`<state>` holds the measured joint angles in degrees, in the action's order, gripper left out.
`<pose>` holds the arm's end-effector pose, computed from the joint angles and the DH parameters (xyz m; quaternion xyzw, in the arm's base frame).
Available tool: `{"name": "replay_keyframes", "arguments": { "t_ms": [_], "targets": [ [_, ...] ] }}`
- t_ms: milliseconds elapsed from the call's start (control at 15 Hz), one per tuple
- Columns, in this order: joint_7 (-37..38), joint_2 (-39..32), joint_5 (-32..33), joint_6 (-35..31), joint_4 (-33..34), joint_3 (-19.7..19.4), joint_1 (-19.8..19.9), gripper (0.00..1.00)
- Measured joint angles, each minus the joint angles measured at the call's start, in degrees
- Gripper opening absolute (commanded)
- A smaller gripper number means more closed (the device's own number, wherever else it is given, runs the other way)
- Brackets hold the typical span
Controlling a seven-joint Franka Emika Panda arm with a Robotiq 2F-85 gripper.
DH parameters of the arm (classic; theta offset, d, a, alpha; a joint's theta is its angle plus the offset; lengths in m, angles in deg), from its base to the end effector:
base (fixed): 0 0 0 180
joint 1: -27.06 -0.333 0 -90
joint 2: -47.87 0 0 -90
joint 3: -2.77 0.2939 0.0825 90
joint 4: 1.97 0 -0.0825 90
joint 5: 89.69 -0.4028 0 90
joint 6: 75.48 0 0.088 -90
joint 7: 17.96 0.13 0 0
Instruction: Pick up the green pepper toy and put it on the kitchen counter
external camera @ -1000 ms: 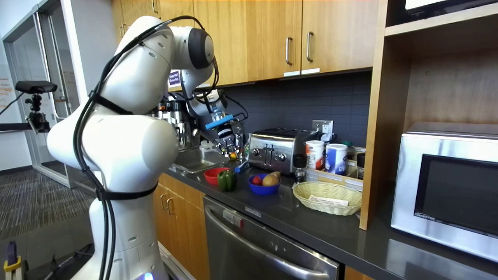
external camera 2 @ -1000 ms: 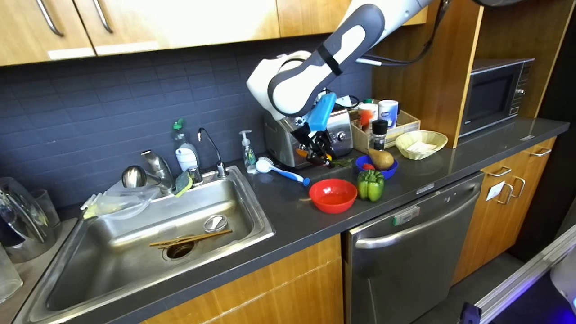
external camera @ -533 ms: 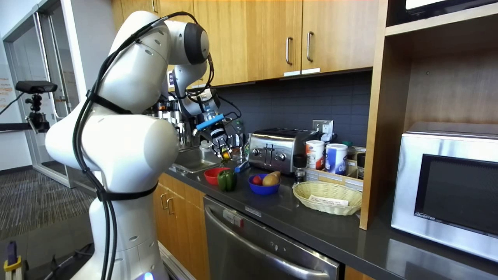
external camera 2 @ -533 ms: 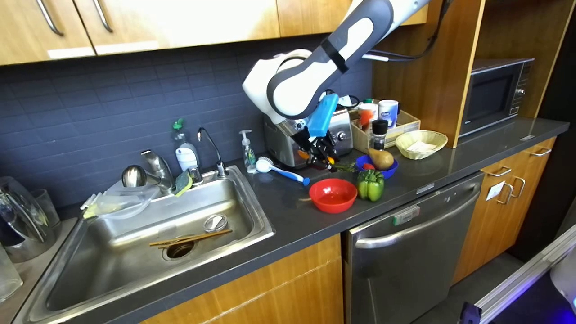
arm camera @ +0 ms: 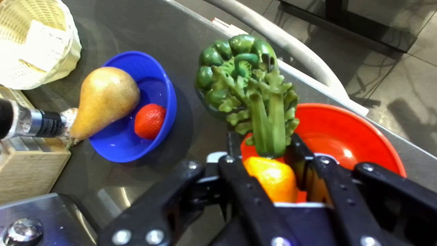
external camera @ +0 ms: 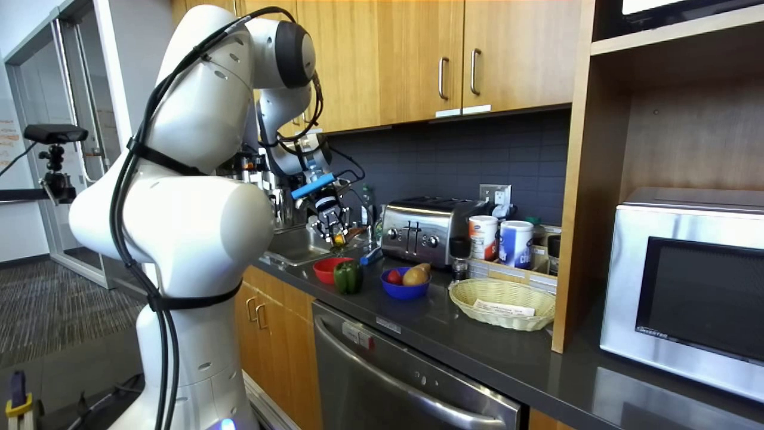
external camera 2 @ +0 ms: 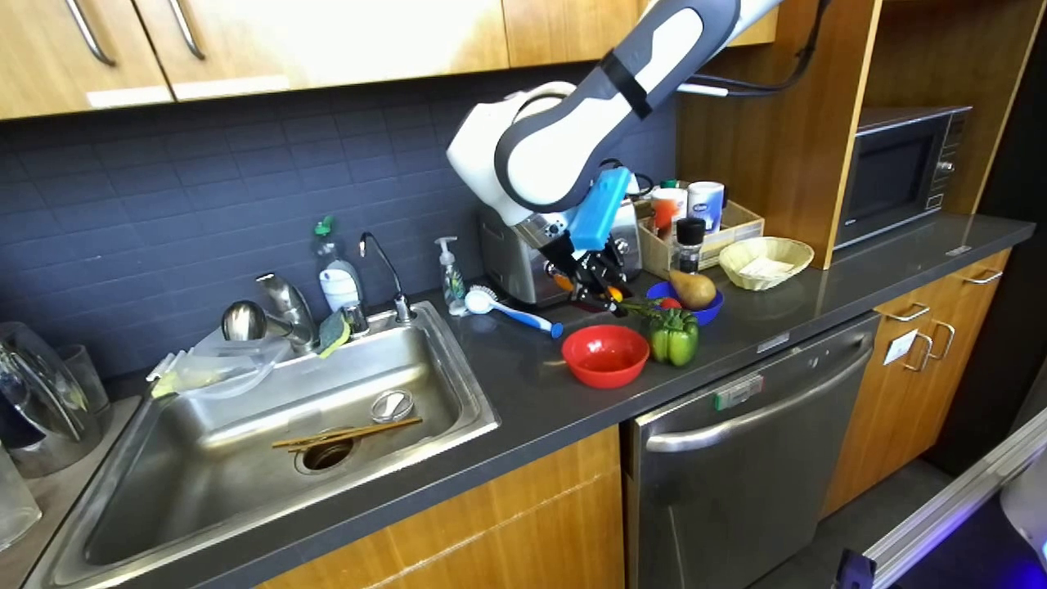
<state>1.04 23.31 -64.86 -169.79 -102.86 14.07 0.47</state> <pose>0.4978 0.3170 0.2525 0.9248 0.2294 -0.1489 0.2645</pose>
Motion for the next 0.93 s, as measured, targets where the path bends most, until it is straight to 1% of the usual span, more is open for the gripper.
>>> {"name": "replay_keyframes", "arguments": {
  "t_ms": [533,933],
  "targets": [
    [1.7,0.4,-1.5,-0.2,-5.4,0.1,0.8,0.13],
    [2.0,0.4,-1.5,-0.2,-6.3,1.4,0.3,0.13]
  ]
}}
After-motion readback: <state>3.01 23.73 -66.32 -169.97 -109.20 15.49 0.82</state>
